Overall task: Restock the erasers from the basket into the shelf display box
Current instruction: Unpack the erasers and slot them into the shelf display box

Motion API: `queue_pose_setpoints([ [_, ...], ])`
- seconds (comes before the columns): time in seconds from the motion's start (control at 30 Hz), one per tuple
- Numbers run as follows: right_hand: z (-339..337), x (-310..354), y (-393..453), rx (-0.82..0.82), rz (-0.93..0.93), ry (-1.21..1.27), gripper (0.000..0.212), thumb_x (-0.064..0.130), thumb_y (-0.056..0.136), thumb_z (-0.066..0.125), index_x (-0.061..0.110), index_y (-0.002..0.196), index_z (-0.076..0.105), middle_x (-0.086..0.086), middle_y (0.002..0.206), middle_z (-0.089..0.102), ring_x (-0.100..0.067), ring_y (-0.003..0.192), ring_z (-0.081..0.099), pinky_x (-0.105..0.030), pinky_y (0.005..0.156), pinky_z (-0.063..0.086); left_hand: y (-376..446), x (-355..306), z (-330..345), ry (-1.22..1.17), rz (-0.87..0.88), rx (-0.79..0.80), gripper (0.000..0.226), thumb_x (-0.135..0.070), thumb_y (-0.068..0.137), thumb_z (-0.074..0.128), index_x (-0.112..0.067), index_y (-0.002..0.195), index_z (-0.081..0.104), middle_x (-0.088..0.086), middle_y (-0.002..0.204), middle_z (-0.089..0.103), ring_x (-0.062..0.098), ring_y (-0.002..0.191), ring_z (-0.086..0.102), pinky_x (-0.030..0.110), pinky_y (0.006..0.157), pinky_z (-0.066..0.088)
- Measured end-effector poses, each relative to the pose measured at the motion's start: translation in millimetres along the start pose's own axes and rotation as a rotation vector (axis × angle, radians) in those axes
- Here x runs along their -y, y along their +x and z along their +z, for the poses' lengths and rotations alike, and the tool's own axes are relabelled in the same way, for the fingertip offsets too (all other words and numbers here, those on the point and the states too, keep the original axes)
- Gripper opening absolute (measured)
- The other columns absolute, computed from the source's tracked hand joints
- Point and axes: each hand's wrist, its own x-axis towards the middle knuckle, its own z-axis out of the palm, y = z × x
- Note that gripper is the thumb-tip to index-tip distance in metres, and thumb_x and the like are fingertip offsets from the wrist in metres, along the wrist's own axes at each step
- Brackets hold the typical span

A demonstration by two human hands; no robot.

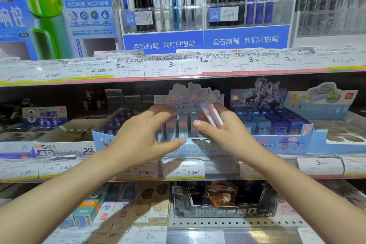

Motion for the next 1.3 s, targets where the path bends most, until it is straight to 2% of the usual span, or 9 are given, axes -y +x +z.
queue_pose_setpoints([
  [0.17,-0.7,10.2,-12.5,0.127,-0.048,0.159,0.025,0.035,0.08,0.067,0.012,0.085,0.058,0.002,0.075,0.053,-0.009,0.068,0.049,-0.031,0.066,0.042,3.1,-24.5,-11.8,-0.469,-0.064,-0.129,0.033,-0.053,0.073,0.065,-0.02,0.078,0.069,-0.003,0.072,0.068,0.01,0.069,0.06,0.023,0.064,0.047],
  [0.33,8.4,11.8,-19.4,0.267,-0.104,0.152,0.032,0.039,0.082,0.06,0.018,0.106,0.06,0.0,0.098,0.064,-0.01,0.087,0.059,-0.033,0.081,0.048,10.6,-49.3,-17.5,-0.915,-0.244,-0.004,0.017,-0.013,0.08,0.067,0.003,0.079,0.068,0.0,0.058,0.062,-0.003,0.04,0.049,0.004,0.041,0.034],
  [0.47,7.2,12.3,-24.9,0.34,-0.01,0.27,0.036,0.046,0.091,0.042,0.012,0.094,0.056,0.012,0.063,0.055,-0.001,0.054,0.051,-0.02,0.057,0.043,11.1,-46.6,-18.5,-0.935,-0.3,0.083,0.011,-0.002,0.083,0.063,0.007,0.078,0.065,-0.009,0.039,0.054,-0.003,0.029,0.041,0.003,0.036,0.029],
  [0.63,-3.3,10.4,-24.7,0.258,-0.048,0.317,0.035,0.031,0.096,0.035,0.014,0.108,0.063,-0.002,0.099,0.068,-0.008,0.09,0.064,-0.024,0.075,0.052,12.9,-38.7,-23.3,-0.864,-0.302,0.171,0.011,-0.009,0.082,0.066,0.001,0.076,0.066,-0.009,0.044,0.048,-0.001,0.031,0.033,0.007,0.036,0.025],
  [0.7,-5.4,12.3,-23.9,0.218,-0.077,0.306,0.027,0.024,0.095,0.043,0.013,0.107,0.064,-0.011,0.097,0.069,-0.006,0.081,0.064,-0.022,0.06,0.052,13.6,-39.2,-25.5,-0.845,-0.288,0.188,0.011,-0.011,0.082,0.067,-0.001,0.076,0.067,-0.008,0.045,0.047,0.001,0.032,0.031,0.009,0.036,0.024],
  [0.97,-1.4,11.1,-18.0,0.189,-0.089,0.215,0.028,0.012,0.084,0.065,0.027,0.106,0.059,0.007,0.07,0.063,-0.005,0.07,0.06,-0.032,0.077,0.051,17.9,-38.7,-21.6,-0.755,-0.239,0.148,0.015,-0.023,0.08,0.07,-0.008,0.078,0.069,0.015,0.066,0.055,0.004,0.04,0.042,0.015,0.045,0.036],
  [1.1,-5.7,7.7,-12.2,0.108,-0.109,0.139,0.037,0.015,0.087,0.06,0.046,0.103,0.047,0.009,0.071,0.052,-0.001,0.066,0.049,-0.019,0.067,0.043,13.7,-24.0,-18.6,-0.285,-0.08,-0.014,0.053,-0.068,0.072,0.051,-0.023,0.097,0.063,-0.002,0.085,0.068,0.013,0.082,0.062,0.034,0.078,0.051],
  [1.2,-7.8,2.4,-0.8,0.011,-0.115,0.045,0.017,0.017,0.087,0.06,0.03,0.095,0.054,0.007,0.072,0.053,-0.001,0.065,0.048,-0.018,0.064,0.041,5.9,-19.4,-17.5,0.108,-0.008,0.097,0.083,-0.081,0.064,0.025,-0.03,0.126,0.046,-0.001,0.107,0.061,0.02,0.095,0.06,0.035,0.079,0.05],
  [1.3,-1.7,-2.6,8.1,0.006,-0.122,-0.016,0.022,0.015,0.088,0.057,0.02,0.108,0.051,-0.001,0.09,0.064,-0.011,0.097,0.06,-0.024,0.085,0.046,0.0,-15.9,-12.4,0.293,0.011,0.214,0.099,-0.083,0.053,0.021,-0.036,0.14,0.027,-0.004,0.133,0.05,0.022,0.11,0.058,0.033,0.085,0.048],
])
